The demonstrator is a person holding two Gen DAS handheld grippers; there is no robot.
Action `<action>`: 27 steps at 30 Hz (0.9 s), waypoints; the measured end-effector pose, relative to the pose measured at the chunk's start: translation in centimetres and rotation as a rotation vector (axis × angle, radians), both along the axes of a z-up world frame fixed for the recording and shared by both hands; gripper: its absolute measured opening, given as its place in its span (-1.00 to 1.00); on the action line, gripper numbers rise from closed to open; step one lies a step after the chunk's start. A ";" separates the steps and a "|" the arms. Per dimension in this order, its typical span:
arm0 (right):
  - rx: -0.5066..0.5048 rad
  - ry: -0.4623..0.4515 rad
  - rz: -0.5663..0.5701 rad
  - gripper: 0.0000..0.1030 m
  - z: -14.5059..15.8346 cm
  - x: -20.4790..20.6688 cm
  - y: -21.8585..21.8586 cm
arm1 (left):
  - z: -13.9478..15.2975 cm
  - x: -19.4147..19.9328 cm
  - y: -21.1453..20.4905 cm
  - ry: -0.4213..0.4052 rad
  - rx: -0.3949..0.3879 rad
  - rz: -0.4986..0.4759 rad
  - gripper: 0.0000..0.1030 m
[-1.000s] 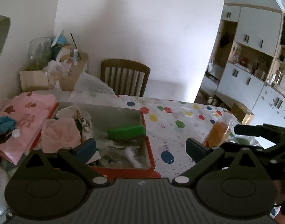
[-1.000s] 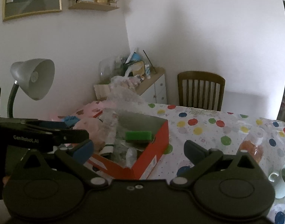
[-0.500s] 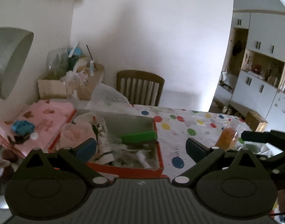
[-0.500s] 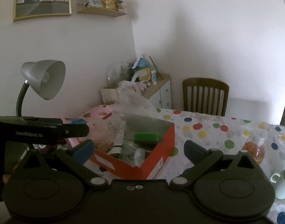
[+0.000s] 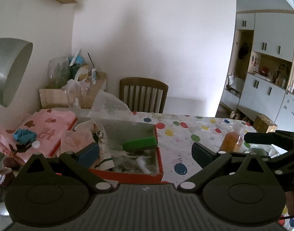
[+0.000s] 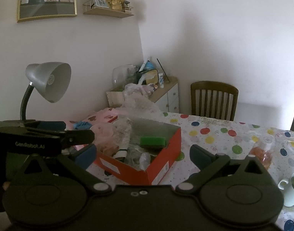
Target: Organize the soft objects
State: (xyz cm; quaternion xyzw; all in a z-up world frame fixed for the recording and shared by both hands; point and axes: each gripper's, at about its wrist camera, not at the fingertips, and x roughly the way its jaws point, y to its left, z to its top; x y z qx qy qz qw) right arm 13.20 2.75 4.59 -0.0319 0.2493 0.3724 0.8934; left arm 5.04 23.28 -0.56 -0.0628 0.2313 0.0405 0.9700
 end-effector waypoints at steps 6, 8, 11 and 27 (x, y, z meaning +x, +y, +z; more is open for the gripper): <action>0.004 0.001 0.000 1.00 0.1 0.2 -0.2 | 0.1 -0.1 -0.7 0.002 0.014 0.006 1.00; 0.006 -0.002 0.000 1.00 0.2 0.3 -0.4 | 0.1 -0.1 -0.7 0.005 0.004 0.013 1.00; 0.012 0.003 -0.001 0.99 0.3 0.7 -0.7 | 0.2 0.1 -0.4 0.000 -0.022 0.015 1.00; 0.016 0.009 -0.013 1.00 0.3 1.8 -0.7 | 0.6 -0.1 -1.0 -0.021 -0.010 -0.001 1.00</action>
